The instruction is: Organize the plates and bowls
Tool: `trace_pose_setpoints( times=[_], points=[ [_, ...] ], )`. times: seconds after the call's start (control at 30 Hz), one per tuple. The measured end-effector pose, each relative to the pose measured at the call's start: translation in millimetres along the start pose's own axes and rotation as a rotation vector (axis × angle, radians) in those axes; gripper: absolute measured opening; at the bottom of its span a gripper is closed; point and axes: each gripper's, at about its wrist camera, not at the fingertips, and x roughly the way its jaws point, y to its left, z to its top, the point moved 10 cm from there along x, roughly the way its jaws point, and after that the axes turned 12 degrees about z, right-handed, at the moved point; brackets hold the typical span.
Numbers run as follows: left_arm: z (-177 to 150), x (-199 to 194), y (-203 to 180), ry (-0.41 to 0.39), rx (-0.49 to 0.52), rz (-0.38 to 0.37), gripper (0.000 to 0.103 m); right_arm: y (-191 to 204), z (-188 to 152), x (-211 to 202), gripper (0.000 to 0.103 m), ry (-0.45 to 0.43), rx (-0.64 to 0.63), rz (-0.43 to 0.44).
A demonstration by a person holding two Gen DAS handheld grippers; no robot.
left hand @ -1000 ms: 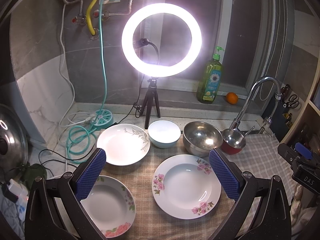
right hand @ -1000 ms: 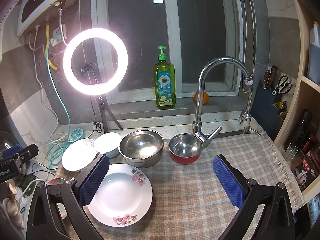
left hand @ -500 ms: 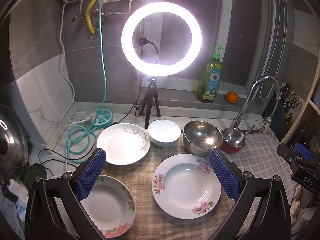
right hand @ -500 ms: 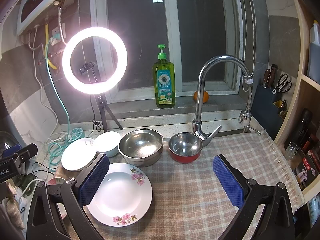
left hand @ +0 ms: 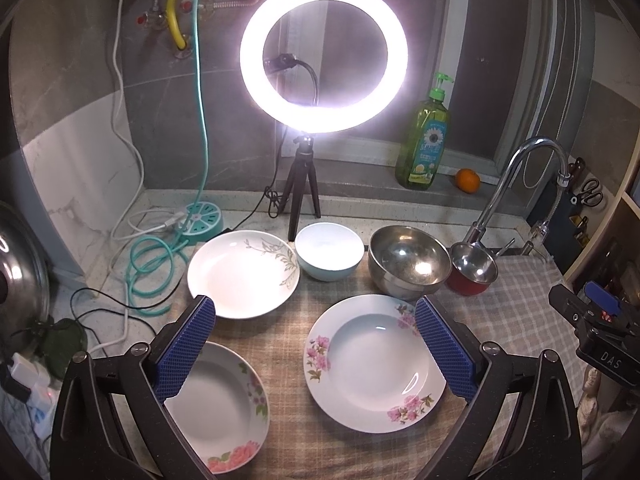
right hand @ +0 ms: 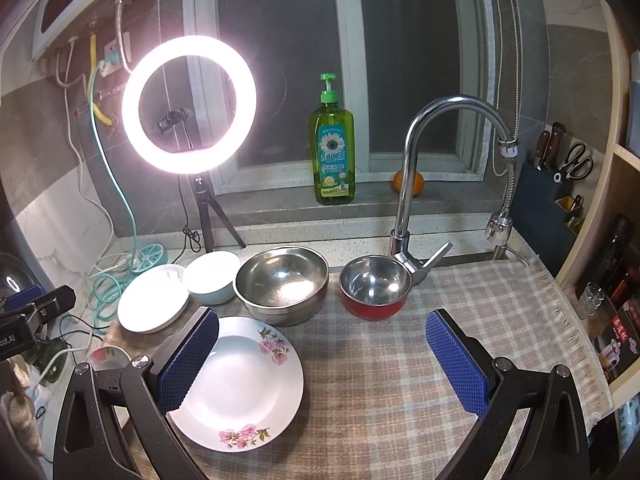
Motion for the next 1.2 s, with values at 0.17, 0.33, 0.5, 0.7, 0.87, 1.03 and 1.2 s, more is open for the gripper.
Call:
trace_pose_setpoints(
  times=[0.17,0.33,0.5,0.7,0.87,1.03,1.2],
  points=[
    [-8.7,16.2,3.8,0.054,-0.014,-0.012,0.097,-4.8,-11.1,19.0,0.102,0.047,0.012,0.025],
    [-18.5,31.9,3.5,0.102,-0.010,-0.017,0.097,-8.4,-22.4,36.6,0.102,0.090,0.022,0.044],
    [-31.4,50.6,3.2,0.169,-0.009,-0.043,0.087,-12.3,-35.4,55.2,0.099,0.138,0.048,0.077],
    [-50.1,77.3,1.4,0.270,0.001,-0.086,0.073,-16.6,-55.3,81.3,0.079,0.217,0.088,0.136],
    [-65.4,96.8,-2.1,0.346,0.007,-0.117,0.054,-19.1,-72.9,104.7,0.061,0.287,0.158,0.207],
    [-77.2,110.8,-10.8,0.404,0.013,-0.161,0.053,-18.5,-90.4,125.0,0.049,0.352,0.217,0.265],
    [-88.7,122.4,-18.3,0.459,0.010,-0.184,0.046,-19.8,-104.5,139.0,0.040,0.398,0.278,0.312]
  ],
)
